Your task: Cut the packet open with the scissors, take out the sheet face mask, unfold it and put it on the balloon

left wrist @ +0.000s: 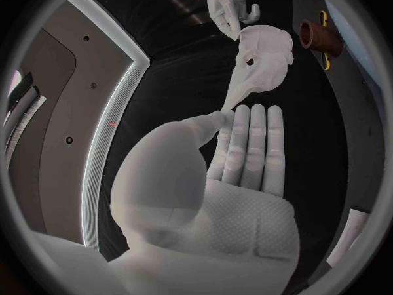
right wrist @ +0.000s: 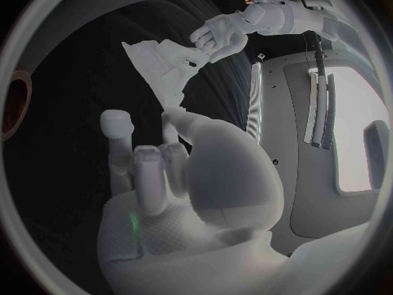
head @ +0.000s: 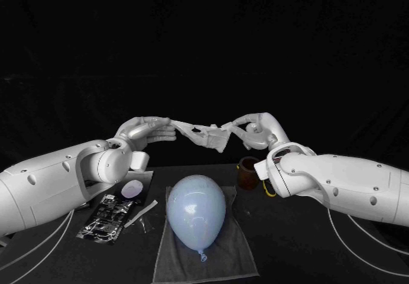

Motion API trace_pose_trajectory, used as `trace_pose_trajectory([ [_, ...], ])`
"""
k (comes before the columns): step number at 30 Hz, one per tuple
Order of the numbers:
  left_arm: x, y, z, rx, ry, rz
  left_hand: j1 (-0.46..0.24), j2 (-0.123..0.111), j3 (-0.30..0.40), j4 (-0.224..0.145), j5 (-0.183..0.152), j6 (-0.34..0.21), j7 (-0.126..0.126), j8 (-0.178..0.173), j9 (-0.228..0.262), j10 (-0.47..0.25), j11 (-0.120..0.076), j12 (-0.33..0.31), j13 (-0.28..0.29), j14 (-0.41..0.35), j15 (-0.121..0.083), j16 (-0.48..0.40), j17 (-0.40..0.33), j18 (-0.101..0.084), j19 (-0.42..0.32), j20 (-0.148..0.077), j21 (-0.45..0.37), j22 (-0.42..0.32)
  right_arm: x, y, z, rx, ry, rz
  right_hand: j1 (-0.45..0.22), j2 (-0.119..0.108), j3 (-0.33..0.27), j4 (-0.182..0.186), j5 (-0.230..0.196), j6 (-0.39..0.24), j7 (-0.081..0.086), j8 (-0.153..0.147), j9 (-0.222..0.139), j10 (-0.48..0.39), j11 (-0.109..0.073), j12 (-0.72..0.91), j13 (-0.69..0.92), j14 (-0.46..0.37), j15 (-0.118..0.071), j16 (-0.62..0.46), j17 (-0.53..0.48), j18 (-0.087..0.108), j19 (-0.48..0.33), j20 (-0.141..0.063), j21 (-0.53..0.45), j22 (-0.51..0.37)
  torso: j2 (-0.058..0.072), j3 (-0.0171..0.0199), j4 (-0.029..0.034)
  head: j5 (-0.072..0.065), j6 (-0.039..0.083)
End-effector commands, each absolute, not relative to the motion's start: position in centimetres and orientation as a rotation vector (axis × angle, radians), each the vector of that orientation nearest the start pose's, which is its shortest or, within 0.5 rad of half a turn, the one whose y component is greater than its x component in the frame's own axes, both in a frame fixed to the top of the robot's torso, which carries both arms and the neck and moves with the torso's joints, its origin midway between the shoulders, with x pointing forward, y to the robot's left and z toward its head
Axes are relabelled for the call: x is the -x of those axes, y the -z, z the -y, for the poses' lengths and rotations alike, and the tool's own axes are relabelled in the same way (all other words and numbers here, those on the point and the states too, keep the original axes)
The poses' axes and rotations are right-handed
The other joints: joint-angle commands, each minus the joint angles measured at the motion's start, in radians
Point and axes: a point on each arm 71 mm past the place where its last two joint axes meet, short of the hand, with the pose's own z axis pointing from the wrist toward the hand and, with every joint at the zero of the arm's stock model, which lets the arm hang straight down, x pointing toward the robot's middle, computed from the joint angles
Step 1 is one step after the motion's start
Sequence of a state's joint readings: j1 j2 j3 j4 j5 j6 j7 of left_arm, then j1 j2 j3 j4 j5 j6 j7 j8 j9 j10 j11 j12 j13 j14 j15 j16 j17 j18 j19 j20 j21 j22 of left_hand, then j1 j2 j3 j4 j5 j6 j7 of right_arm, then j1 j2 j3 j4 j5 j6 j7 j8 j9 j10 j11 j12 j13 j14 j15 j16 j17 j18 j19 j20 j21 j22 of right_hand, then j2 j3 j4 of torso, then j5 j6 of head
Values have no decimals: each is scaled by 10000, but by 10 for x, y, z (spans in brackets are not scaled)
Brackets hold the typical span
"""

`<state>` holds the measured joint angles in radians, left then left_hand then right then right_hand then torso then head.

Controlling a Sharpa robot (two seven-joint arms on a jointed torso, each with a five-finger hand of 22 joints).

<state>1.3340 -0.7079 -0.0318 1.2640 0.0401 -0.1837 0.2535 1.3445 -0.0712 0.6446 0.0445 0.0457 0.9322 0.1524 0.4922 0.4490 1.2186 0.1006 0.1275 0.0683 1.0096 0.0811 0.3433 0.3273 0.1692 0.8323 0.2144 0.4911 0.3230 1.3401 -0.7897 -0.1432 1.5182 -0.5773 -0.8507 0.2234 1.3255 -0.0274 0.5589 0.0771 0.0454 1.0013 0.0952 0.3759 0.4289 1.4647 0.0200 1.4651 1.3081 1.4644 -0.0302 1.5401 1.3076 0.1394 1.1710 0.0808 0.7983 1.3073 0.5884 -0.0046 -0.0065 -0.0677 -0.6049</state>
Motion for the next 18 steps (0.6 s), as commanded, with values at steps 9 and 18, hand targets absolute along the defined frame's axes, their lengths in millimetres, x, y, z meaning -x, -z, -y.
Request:
trace_pose_trajectory([
  [9,-557,124,-206,11023,15960,-14603,-19,129,222,-153,26,-108,22,41,442,-6,96,-131,-15,-11,96,-154,-39,103,-45,35,-87,-46,-510,132,204,-6026,-10155,-12394,21,38,39,-18,31,36,5,63,27,427,8,10,1468,526,-30,23,1488,114,-31,-19,-107,364,3,-13,1,5,17],
  [18,-556,122,-198,10892,16229,-14848,-15,130,229,-164,26,-123,33,42,477,3,103,-174,-16,2,101,-207,-53,115,-17,34,-98,-61,-518,133,199,-5948,-10132,-12533,1,29,46,-22,30,22,12,60,24,407,15,-18,1439,507,-25,14,1454,124,-77,-17,-181,345,9,-6,10,12,27],
])
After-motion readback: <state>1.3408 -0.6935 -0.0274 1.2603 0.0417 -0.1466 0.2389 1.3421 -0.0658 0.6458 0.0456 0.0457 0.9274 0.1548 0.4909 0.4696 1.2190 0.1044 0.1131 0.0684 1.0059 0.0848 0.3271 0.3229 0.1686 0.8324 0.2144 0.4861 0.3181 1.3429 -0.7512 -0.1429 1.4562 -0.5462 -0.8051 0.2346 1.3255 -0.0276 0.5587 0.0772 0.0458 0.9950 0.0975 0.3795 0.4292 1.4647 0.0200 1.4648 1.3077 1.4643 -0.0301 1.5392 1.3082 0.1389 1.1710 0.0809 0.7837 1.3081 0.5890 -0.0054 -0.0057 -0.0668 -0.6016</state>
